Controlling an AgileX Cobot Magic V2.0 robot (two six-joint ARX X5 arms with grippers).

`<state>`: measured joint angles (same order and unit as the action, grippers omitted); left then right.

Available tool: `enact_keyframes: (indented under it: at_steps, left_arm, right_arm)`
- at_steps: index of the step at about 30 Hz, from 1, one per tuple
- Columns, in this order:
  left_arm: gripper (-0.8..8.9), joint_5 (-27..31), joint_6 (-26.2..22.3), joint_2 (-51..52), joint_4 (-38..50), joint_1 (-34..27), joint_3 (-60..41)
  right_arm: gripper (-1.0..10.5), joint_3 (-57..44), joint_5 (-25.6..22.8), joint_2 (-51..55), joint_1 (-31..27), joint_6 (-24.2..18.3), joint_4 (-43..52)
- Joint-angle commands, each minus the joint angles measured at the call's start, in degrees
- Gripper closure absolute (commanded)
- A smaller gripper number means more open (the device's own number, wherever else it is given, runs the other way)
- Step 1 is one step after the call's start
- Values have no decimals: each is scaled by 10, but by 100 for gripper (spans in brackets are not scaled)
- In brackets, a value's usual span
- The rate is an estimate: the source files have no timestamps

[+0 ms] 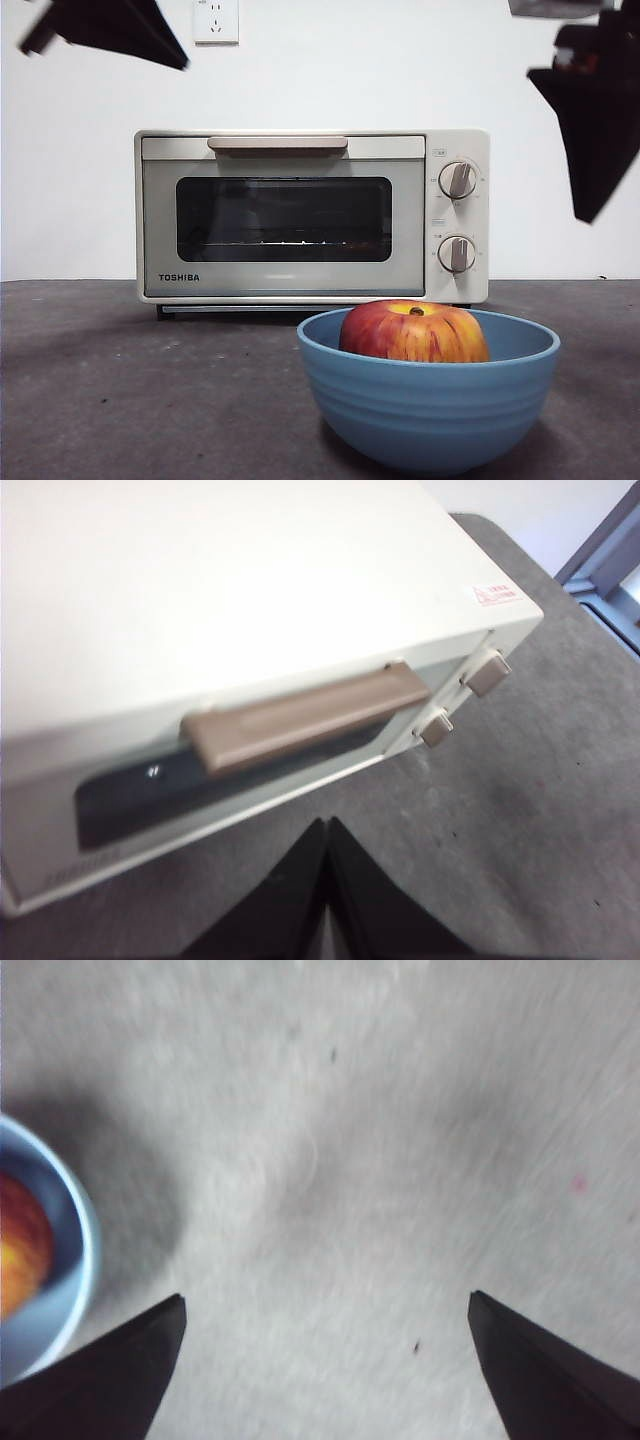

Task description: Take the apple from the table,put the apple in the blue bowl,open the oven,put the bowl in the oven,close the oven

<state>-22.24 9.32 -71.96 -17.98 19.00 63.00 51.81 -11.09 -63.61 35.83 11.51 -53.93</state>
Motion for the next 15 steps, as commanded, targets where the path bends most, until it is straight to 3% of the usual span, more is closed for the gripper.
enact_keyframes:
  at_steps: [1, 15]
  left_arm:
    - [806, 5, -24, -47, 14, 5, 41]
    - [806, 34, -31, -180, 73, 29, 97]
  right_arm:
    - [497, -9, 6, -6, 2, 15, 1]
    - [497, -28, 6, -6, 3, 28, 23]
